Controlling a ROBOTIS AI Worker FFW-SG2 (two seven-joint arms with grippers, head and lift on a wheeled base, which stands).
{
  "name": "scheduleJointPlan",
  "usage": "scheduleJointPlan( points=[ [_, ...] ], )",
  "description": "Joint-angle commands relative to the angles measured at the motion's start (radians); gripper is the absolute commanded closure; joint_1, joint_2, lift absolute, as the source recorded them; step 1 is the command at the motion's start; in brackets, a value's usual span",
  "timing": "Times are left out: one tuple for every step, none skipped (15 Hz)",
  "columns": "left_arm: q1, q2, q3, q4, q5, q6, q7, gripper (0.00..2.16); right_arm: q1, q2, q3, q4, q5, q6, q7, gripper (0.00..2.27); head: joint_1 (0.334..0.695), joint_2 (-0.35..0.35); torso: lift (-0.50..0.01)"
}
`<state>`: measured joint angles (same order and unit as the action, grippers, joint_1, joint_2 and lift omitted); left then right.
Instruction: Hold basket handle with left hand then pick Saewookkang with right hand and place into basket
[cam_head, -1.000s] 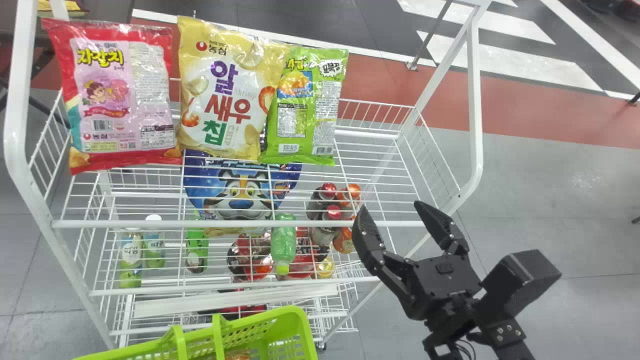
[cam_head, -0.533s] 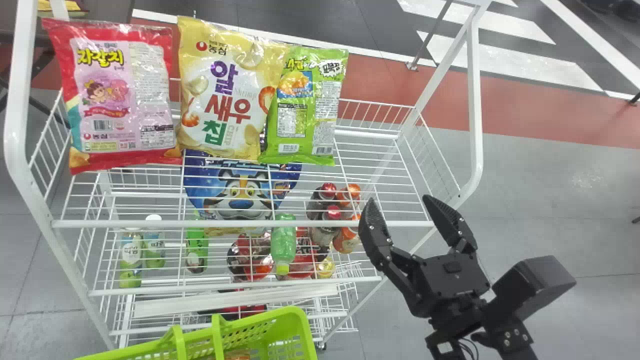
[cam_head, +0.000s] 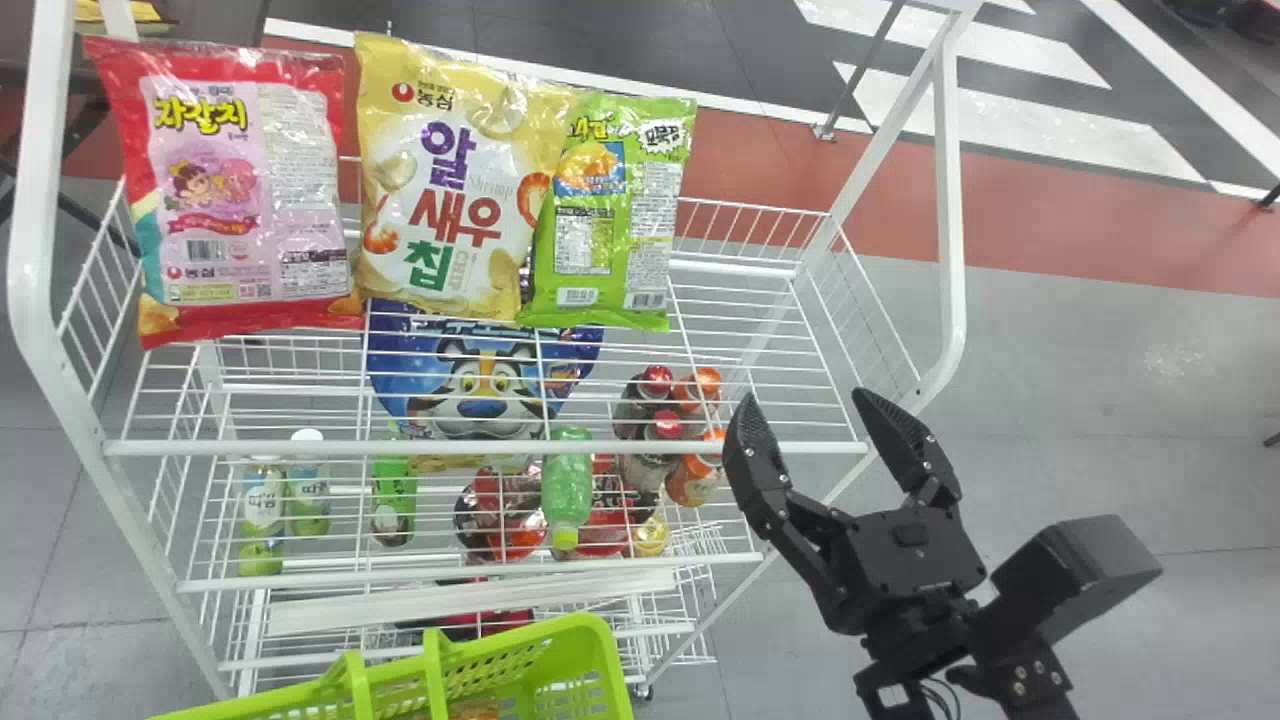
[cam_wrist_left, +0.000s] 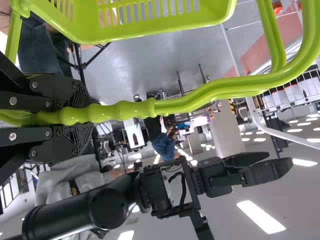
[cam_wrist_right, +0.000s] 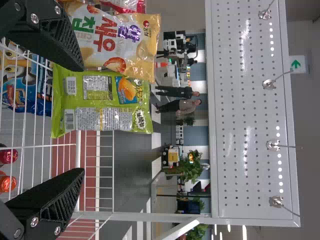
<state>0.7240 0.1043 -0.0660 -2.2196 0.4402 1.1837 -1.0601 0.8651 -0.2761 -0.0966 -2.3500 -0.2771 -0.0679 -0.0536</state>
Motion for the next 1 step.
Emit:
scheduleJointPlan(
  points=[
    [0.000,0.000,0.000,0.000,0.000,0.000,0.000,1.77,0.000,0.000,0.000,0.000,0.001,0.000,-0.011,0.09,0.695,-0.350,-0.019]
  ],
)
